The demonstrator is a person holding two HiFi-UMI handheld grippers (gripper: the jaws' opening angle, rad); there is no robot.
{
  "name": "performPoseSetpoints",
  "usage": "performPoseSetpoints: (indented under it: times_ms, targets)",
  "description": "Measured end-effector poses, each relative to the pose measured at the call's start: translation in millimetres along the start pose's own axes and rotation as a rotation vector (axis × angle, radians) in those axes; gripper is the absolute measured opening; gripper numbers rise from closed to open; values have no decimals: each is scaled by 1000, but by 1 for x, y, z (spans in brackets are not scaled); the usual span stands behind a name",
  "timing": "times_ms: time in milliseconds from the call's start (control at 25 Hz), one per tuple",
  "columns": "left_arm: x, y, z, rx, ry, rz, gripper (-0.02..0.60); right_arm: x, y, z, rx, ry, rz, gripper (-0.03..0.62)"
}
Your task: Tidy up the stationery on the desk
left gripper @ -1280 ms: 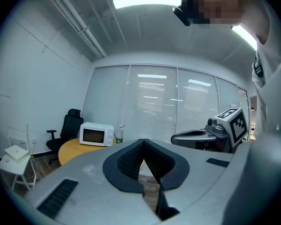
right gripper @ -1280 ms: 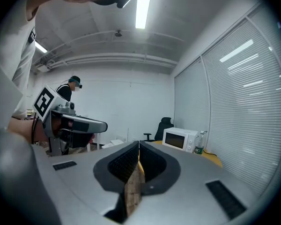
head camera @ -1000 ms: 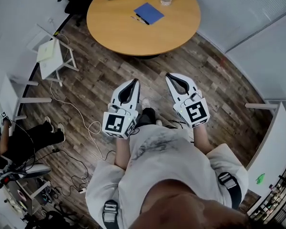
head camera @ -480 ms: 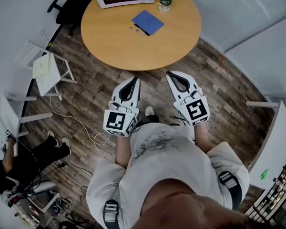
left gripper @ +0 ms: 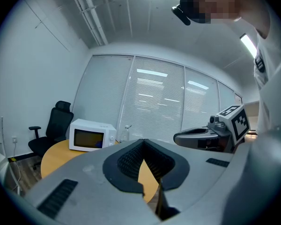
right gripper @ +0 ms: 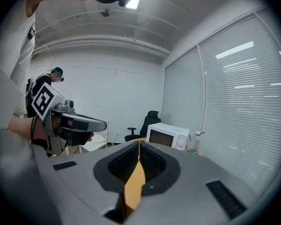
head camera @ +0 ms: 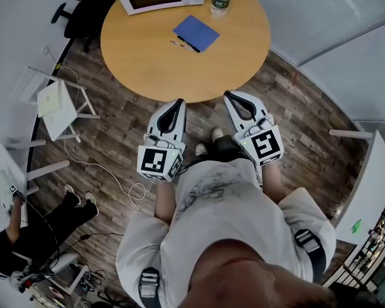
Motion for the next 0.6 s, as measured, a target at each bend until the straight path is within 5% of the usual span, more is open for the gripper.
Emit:
performPoseSetpoints:
  times_ms: [600]
  targets:
    - [-11,-85,-68,113,21,-44,9,-20,-97,80,103,-38,-42,63]
Point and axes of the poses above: the fingertips, and each gripper's own axes: y backward along the fingers, z to its right, x out of its top, the point moved 6 cm from there along y, backward along the fingers, and after that the axes turned 8 degrees about z, right-handed, at the moved point
